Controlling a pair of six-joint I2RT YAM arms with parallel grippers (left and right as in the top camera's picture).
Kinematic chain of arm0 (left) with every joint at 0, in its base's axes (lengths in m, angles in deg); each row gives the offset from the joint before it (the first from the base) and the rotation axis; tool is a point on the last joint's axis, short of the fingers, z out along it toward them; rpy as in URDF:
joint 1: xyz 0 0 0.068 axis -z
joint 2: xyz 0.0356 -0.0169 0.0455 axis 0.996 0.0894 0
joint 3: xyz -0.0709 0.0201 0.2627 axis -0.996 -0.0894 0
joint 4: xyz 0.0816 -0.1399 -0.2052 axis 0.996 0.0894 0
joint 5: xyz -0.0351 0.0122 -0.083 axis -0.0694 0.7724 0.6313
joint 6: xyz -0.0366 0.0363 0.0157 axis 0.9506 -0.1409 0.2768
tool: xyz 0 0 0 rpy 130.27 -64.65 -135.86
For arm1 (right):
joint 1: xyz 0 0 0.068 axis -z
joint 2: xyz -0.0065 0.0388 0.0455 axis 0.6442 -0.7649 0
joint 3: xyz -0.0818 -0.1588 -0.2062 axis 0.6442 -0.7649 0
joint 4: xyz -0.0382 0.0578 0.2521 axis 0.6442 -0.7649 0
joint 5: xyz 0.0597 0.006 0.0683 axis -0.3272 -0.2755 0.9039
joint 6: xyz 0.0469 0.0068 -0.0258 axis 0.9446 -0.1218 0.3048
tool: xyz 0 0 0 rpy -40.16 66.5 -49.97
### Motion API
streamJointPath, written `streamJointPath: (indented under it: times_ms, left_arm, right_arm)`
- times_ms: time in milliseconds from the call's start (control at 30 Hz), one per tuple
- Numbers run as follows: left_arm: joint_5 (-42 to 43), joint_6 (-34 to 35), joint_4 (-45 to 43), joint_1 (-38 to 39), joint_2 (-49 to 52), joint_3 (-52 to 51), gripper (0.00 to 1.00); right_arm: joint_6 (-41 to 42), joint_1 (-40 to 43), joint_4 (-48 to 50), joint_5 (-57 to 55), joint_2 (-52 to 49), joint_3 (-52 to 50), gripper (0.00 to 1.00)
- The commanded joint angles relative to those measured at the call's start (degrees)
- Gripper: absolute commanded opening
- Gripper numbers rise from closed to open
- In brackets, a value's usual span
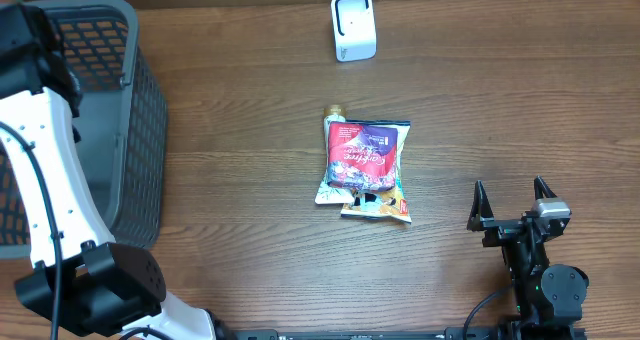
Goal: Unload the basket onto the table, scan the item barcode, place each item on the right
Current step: 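Reach the left gripper back into the basket toward a small box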
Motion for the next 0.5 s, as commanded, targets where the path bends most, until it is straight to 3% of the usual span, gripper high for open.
streamJointPath:
  times_ms: [0, 133, 467]
  left_arm:
    - [-2.4, 1.8, -8.4, -0.3, -0.3, -9.0, 0.91]
    - [-3.3, -0.7, -21.5, -0.7, -0.3, -20.3, 0.93]
    - [-2.6, -1.8, -32.9, -6.6, -0.3, -30.7, 0.90]
  right_arm:
    - [0.2, 0.1, 0.2, 0.3, 0.4, -0.6, 1.00]
    - [0.2, 0.1, 0.2, 0.3, 0.4, -0.6, 1.00]
    - [0.2, 0.1, 0.2, 0.3, 0.4, -0.6, 1.00]
